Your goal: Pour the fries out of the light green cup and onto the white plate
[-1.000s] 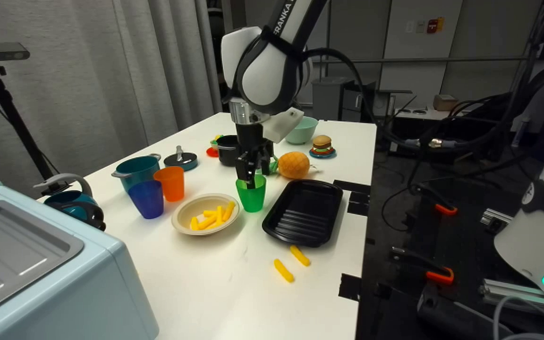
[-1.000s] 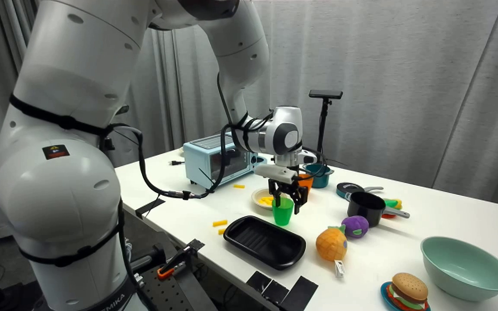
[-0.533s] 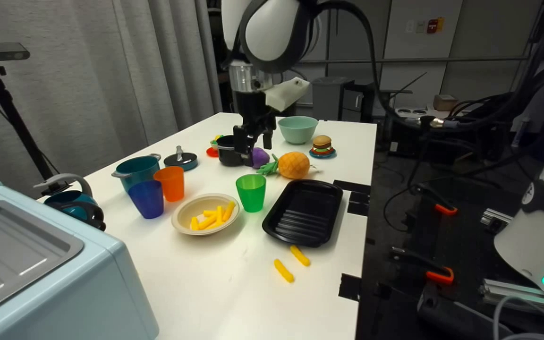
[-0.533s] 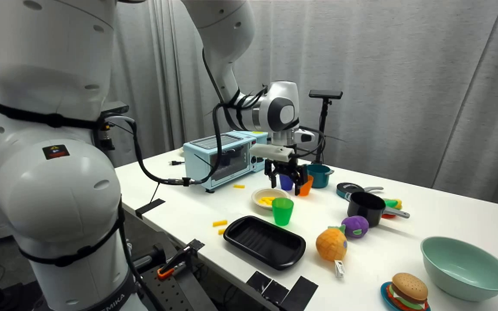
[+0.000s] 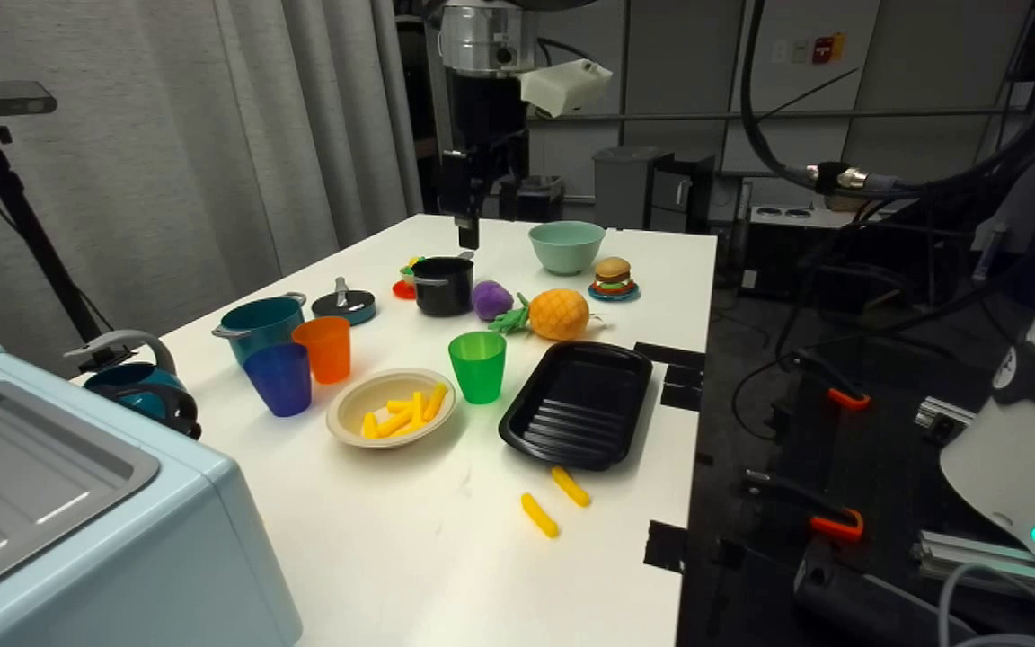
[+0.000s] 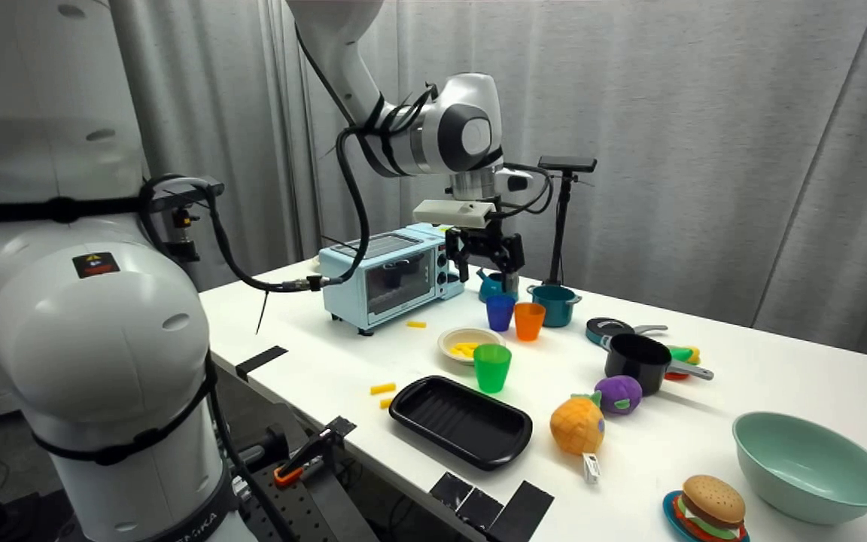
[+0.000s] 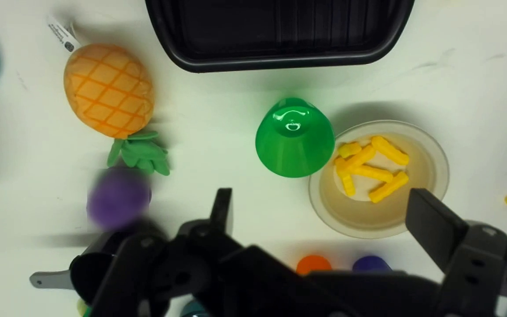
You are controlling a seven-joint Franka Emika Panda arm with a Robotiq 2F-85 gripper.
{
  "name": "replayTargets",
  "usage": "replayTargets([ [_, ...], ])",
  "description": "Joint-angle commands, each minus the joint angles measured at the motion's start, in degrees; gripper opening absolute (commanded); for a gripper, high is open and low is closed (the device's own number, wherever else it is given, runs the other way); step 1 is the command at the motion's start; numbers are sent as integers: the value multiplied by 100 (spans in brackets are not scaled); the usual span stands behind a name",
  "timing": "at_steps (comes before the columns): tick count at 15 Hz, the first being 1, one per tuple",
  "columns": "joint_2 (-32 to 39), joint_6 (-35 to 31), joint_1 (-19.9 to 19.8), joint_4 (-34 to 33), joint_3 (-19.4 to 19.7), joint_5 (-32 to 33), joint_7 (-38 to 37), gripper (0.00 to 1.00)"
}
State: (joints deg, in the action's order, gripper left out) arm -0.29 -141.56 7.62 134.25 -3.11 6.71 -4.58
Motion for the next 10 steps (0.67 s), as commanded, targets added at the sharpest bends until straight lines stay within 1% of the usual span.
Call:
replayTargets([
  [1, -64, 9, -87, 40, -90, -9, 6, 100],
  [10, -89, 18, -88, 97, -91, -13, 11, 100],
])
